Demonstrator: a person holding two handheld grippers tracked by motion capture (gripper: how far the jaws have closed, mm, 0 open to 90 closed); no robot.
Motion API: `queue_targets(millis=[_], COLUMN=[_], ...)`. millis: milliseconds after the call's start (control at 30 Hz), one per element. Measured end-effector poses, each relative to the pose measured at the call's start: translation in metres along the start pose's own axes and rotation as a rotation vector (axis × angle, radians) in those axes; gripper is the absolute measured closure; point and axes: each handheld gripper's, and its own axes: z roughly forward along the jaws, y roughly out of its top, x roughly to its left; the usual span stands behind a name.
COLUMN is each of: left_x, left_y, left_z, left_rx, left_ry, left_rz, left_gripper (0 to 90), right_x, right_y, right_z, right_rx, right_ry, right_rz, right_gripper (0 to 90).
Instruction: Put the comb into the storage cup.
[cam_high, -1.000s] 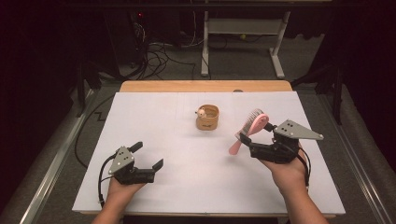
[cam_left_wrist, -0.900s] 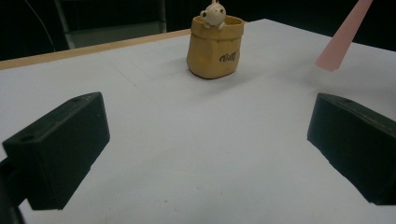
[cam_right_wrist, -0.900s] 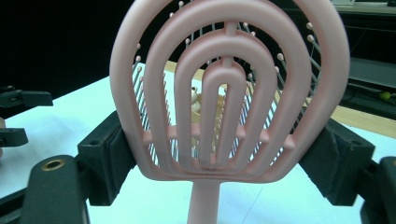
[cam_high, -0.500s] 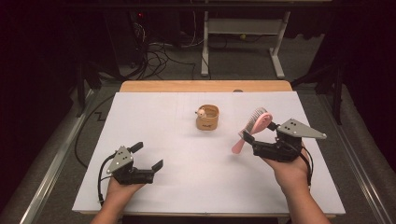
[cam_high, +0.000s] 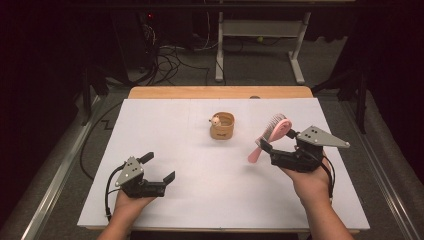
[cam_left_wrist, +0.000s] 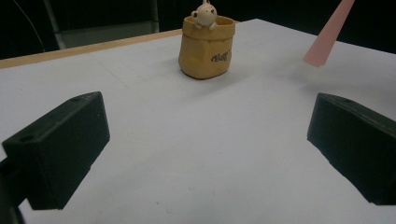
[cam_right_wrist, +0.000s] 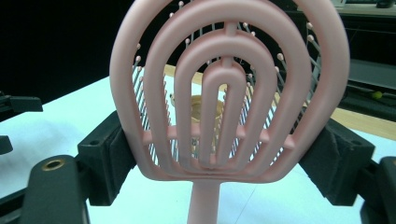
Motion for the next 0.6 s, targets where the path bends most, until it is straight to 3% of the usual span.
queue_targets(millis=[600], left_x=[-0.001], left_y=[0.0], left_z=[0.0], left_rx=[-0.01], left_ry=[-0.006], left_rz=[0.0], left_gripper=[0.0], right_x=[0.0], right_y=[0.012], right_z=[0.003], right_rx=[-0.03], right_ry=[-0.004], right_rz=[0.001], right_gripper=[20.4])
